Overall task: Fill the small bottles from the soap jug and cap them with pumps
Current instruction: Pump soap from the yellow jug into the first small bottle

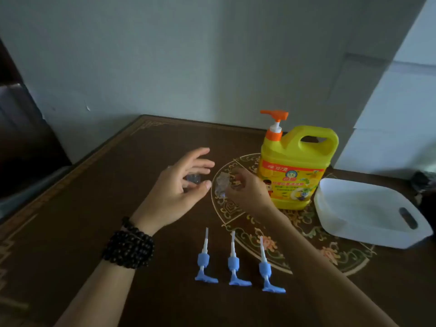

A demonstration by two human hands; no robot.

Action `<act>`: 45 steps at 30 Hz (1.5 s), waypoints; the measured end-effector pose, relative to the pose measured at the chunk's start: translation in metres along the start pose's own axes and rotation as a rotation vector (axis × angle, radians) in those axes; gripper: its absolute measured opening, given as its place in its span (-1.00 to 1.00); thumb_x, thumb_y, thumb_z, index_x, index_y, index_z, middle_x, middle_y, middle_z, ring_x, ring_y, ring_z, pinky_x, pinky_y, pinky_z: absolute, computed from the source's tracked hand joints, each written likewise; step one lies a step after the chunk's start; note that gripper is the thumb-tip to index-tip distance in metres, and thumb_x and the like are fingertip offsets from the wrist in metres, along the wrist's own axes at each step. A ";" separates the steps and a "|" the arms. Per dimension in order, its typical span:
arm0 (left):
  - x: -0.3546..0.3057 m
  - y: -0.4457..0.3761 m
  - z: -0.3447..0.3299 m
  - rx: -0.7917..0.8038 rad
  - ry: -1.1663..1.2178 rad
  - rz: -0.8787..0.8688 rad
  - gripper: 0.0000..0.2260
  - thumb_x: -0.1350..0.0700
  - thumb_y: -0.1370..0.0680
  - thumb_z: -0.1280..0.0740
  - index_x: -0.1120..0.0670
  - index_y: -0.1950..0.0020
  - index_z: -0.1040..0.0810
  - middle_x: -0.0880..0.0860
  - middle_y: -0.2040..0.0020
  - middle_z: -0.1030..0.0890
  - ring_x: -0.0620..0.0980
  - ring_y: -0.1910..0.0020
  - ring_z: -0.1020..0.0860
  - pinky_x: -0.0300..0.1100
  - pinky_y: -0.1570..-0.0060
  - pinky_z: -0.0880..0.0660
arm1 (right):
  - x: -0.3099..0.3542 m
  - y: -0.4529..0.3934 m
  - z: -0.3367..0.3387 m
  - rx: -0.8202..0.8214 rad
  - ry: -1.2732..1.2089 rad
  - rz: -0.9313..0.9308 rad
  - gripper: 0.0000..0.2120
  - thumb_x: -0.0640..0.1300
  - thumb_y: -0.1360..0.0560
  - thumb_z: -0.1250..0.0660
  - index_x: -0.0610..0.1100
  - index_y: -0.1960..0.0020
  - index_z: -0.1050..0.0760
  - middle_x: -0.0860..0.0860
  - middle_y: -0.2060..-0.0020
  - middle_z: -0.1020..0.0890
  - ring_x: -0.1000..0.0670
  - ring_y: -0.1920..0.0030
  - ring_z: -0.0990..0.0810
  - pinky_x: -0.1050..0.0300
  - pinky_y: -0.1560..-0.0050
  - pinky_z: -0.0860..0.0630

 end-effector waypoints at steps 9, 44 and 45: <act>0.029 -0.012 0.018 -0.036 -0.015 0.053 -0.47 0.14 -0.59 -0.38 -0.10 -0.53 -0.33 -0.18 -0.30 -0.59 -0.25 -0.28 -0.56 -0.23 -0.20 -0.56 | -0.002 -0.020 -0.033 0.001 0.119 0.025 -0.53 -0.08 -0.47 -0.43 -0.07 -0.35 -0.43 -0.11 -0.20 -0.50 -0.11 -0.18 -0.52 0.20 -0.03 -0.41; -0.040 -0.094 -0.025 -0.053 -0.037 -0.042 -0.55 -0.10 -0.41 -0.53 0.00 -0.26 -0.63 -0.12 -0.07 -0.70 -0.23 -0.05 -0.66 -0.31 -0.12 -0.58 | 0.079 0.043 0.160 -0.474 0.029 0.435 -0.71 -0.38 -0.45 -0.35 -0.10 -0.07 -0.66 0.04 -0.01 -0.68 0.15 0.03 -0.59 0.34 0.00 -0.52; -0.035 -0.101 -0.022 -0.075 -0.060 -0.033 -0.53 -0.07 -0.44 -0.52 0.04 -0.30 -0.61 -0.09 -0.09 -0.70 -0.21 -0.06 -0.66 -0.30 -0.11 -0.59 | 0.084 0.037 0.167 -0.498 0.112 0.477 -0.67 -0.39 -0.44 -0.33 -0.13 -0.12 -0.66 0.02 -0.06 -0.67 0.11 -0.02 -0.58 0.32 -0.04 -0.50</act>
Point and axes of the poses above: each hand's wrist, its own y-axis away from the middle knuckle, its own z-axis out of the back of the hand, x = y × z, the point moved 8 cm from there along -y, towards the middle knuckle
